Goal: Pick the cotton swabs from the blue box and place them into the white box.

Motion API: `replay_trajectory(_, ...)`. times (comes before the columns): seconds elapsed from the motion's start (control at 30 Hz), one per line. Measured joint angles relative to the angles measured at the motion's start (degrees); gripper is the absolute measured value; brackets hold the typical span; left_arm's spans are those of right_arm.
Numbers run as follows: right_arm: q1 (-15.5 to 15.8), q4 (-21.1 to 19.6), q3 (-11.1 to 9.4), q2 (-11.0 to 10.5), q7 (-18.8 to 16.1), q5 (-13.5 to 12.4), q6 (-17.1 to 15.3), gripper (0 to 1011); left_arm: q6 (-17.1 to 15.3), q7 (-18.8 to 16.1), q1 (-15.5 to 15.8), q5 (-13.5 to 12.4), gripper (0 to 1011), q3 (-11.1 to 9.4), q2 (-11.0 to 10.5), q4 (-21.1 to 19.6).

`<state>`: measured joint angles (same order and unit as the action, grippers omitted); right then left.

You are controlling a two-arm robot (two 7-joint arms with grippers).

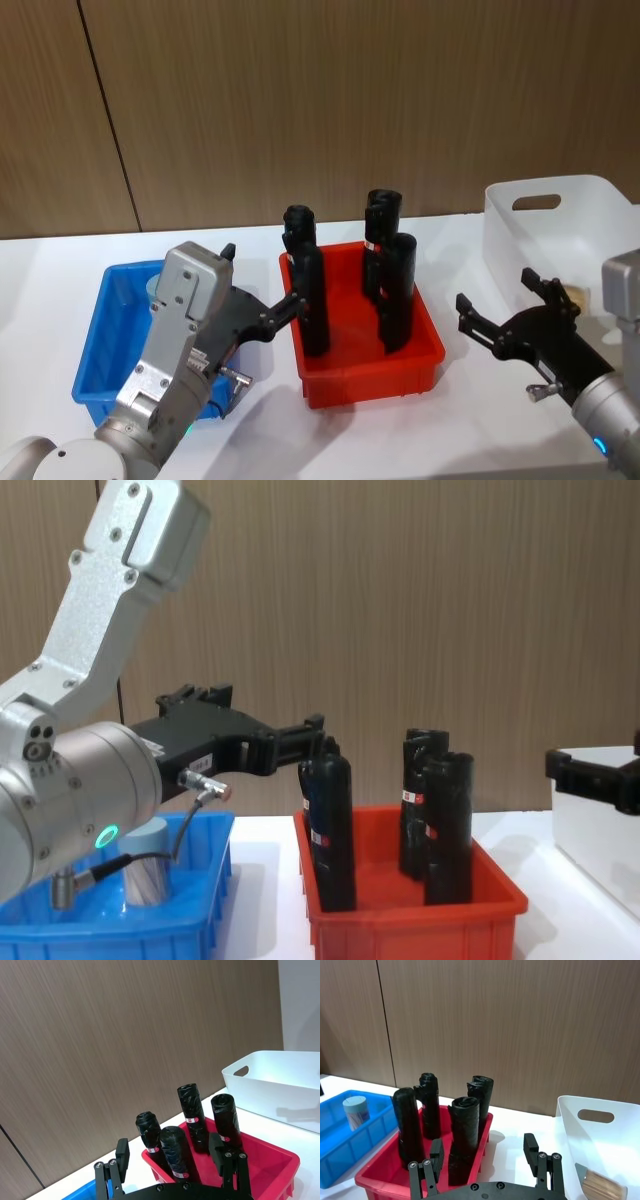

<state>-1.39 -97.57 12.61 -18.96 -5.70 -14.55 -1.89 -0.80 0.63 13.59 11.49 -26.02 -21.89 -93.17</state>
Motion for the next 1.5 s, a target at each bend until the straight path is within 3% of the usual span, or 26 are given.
replay_trajectory(0.4,-4.92,7.06,-0.61,0.73,-5.70,0.47,1.23,1002,0.00,0.01,0.00,-0.01,1004,0.00,0.00,0.00)
replay_trajectory(1.1,-17.55,25.28,-1.04,3.53,-19.92,-1.28,5.25,1001,0.01,0.00,0.00,-0.01,1004,0.00,0.00,0.00)
replay_trajectory(1.5,-23.69,34.42,-0.41,5.39,-26.39,-2.40,7.51,1002,0.01,0.00,0.00,-0.01,1004,0.00,0.00,0.00)
